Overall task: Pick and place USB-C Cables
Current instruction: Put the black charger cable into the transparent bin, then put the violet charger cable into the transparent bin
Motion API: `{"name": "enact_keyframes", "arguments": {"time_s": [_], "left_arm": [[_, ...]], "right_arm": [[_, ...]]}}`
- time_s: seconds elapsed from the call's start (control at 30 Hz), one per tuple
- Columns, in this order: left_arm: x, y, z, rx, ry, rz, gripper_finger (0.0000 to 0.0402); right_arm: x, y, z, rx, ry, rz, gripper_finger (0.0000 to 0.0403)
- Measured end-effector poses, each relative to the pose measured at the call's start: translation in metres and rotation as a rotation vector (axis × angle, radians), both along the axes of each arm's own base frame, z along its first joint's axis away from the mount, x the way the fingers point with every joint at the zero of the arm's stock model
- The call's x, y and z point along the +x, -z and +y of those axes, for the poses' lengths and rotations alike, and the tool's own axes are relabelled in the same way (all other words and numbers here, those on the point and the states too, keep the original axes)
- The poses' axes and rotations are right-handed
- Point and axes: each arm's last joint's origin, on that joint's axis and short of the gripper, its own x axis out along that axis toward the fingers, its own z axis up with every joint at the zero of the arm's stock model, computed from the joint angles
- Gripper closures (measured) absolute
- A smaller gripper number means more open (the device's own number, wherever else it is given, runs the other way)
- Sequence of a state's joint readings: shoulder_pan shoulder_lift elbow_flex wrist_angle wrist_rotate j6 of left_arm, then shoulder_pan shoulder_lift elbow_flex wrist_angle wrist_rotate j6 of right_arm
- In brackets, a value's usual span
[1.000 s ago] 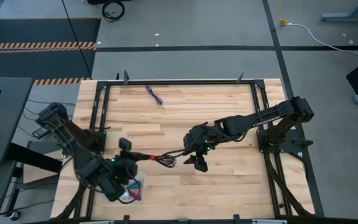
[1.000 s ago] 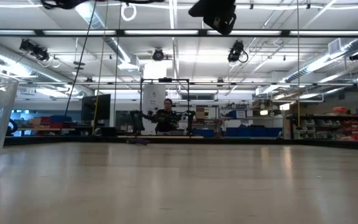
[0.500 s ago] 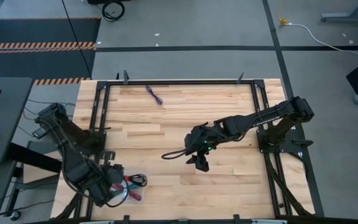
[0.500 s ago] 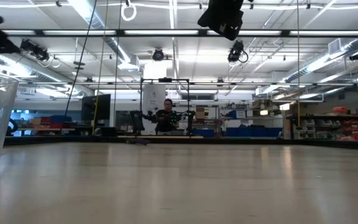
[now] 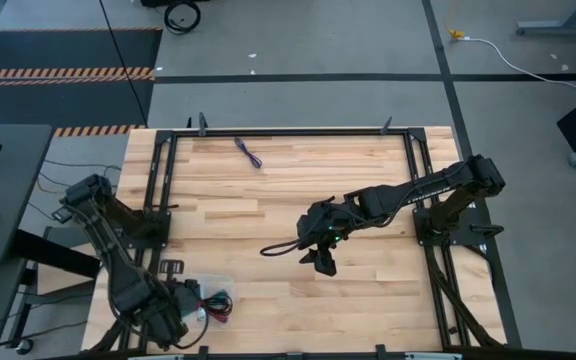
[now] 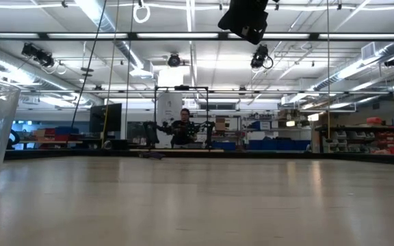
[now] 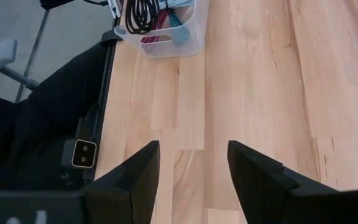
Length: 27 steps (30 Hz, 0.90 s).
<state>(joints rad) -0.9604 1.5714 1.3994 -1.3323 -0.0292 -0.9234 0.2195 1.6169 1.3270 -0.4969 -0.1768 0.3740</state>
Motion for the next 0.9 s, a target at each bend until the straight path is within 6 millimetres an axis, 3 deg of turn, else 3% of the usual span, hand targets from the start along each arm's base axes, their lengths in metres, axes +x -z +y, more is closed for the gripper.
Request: {"name": "enact_keyframes", "arguments": {"time_s": [0.17, 0.63, 0.77, 0.9], "left_arm": [[0.005, 0.008, -0.003, 0.043, 0.005, 0.000, 0.0298], [0.006, 0.009, 0.000, 0.067, 0.003, 0.004, 0.0216], [0.012, 0.008, 0.012, 0.211, 0.035, -0.070, 0.0210], [0.023, 0.005, 0.038, 0.451, 0.061, -0.118, 0.0217]], "right_arm": [[0.000, 0.000, 0.000, 0.001, 0.000, -0.001, 0.0208], [0.000, 0.000, 0.000, 0.001, 0.000, -0.006, 0.0208], [0.002, -0.001, -0.002, -0.052, 0.046, -0.028, 0.0208], [0.003, -0.001, -0.008, -0.093, 0.098, -0.036, 0.0208]]}}
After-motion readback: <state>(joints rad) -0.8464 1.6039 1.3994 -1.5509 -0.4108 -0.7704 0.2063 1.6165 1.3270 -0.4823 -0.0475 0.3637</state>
